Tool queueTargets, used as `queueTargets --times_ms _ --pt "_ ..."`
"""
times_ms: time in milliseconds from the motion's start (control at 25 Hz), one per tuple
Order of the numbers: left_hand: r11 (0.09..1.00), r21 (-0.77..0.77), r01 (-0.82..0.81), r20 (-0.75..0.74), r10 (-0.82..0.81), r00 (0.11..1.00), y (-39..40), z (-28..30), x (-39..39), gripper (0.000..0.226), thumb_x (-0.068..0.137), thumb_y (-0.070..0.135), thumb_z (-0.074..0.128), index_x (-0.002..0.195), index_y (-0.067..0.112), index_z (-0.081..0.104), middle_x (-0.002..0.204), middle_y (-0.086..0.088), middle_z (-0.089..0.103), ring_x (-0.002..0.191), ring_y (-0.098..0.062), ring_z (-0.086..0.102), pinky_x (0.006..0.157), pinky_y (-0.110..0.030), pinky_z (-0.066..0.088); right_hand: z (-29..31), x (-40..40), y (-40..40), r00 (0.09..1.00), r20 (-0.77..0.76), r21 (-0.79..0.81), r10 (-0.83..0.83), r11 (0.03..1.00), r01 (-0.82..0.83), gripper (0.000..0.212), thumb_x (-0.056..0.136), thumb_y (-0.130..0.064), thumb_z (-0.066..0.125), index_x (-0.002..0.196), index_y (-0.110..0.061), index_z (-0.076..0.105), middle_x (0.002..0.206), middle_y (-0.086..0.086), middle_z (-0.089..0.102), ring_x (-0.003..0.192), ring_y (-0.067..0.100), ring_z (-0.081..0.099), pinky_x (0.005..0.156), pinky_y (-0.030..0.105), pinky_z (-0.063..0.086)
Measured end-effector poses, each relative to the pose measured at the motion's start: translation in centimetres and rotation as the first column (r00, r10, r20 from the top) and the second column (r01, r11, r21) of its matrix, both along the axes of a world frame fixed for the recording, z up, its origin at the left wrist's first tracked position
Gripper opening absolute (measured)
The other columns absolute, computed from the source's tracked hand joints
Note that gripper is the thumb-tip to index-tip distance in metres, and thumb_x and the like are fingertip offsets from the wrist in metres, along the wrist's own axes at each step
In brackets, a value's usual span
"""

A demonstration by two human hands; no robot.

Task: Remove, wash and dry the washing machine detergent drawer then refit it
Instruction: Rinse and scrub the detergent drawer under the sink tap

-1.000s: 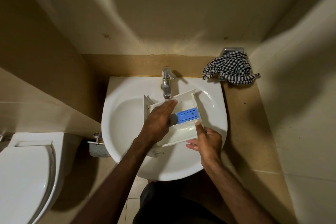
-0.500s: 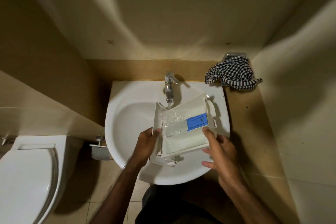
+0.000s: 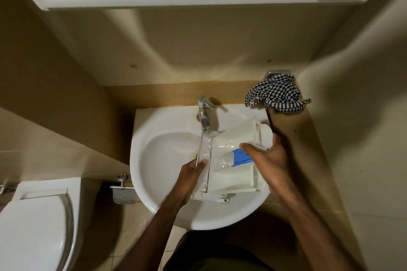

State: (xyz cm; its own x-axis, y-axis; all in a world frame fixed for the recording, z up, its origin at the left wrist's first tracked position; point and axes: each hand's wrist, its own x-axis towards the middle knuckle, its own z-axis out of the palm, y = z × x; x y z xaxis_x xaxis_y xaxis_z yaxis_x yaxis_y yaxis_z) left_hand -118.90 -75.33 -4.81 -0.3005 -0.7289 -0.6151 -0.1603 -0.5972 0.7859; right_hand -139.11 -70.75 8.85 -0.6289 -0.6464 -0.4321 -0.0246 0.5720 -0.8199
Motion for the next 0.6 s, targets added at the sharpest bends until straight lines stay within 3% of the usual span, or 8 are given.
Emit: queueTargets --times_ms 80,160,280,400,480,600 --pt "1.000 -0.024 0.014 0.061 -0.012 0.998 -0.9 -0.3 -0.2 0.017 0.104 0.033 0.061 0.108 0.023 0.075 0.101 0.005 0.081 0.086 -0.007 0.076 0.073 -0.016 0.056 -0.5 0.9 -0.5 0.997 -0.079 -0.004 0.017 1.000 -0.017 0.069 0.068 -0.035 0.089 0.129 -0.028 0.057 0.108 -0.008 0.072 0.100 0.019 0.070 0.092 0.048 0.059" --pt "0.996 -0.033 0.088 0.152 -0.082 0.985 -1.8 -0.6 -0.1 0.024 0.104 0.037 0.061 0.097 0.017 0.073 0.088 0.007 0.074 0.073 -0.011 0.068 0.066 -0.017 0.050 -1.0 1.5 -0.3 0.988 -0.149 -0.009 0.051 0.999 -0.053 0.079 0.069 -0.041 0.085 0.139 -0.027 0.050 0.113 -0.007 0.070 0.104 0.020 0.068 0.093 0.046 0.058" --pt "0.988 -0.073 0.135 0.189 -0.119 0.975 -3.1 -0.3 0.1 0.029 0.102 0.038 0.063 0.110 0.011 0.070 0.092 -0.006 0.076 0.080 -0.022 0.070 0.069 -0.039 0.058 -1.2 1.8 0.1 0.953 -0.277 0.065 0.124 0.992 -0.110 0.094 0.074 -0.050 0.079 0.154 -0.029 0.034 0.114 -0.008 0.062 0.104 0.020 0.061 0.089 0.037 0.053" --pt "0.963 -0.244 0.118 0.239 -0.058 0.969 -5.2 0.8 -0.2 0.031 0.102 0.031 0.065 0.130 0.016 0.065 0.103 -0.013 0.077 0.091 -0.032 0.075 0.076 -0.052 0.064 -1.1 2.3 0.0 0.942 -0.301 0.116 0.146 0.986 -0.116 0.095 0.080 -0.047 0.077 0.157 -0.030 0.025 0.114 0.000 0.067 0.103 0.025 0.064 0.090 0.043 0.057" --pt "0.913 -0.357 0.197 0.345 -0.067 0.936 -7.0 1.4 -1.1 0.033 0.105 0.030 0.059 0.133 0.012 0.063 0.107 -0.018 0.076 0.095 -0.038 0.073 0.082 -0.052 0.062 -0.9 2.8 0.1 0.929 -0.335 0.131 0.154 0.984 -0.116 0.095 0.081 -0.047 0.076 0.157 -0.028 0.024 0.108 0.004 0.069 0.098 0.027 0.065 0.087 0.046 0.058" --pt "0.842 -0.429 0.327 0.523 -0.064 0.850 -9.2 1.4 -2.4 0.032 0.108 0.029 0.050 0.122 0.005 0.066 0.107 -0.020 0.075 0.096 -0.041 0.070 0.084 -0.041 0.056 -0.8 3.6 0.0 0.911 -0.379 0.139 0.162 0.983 -0.118 0.093 0.080 -0.048 0.075 0.155 -0.027 0.026 0.100 0.002 0.068 0.092 0.026 0.066 0.081 0.042 0.058"
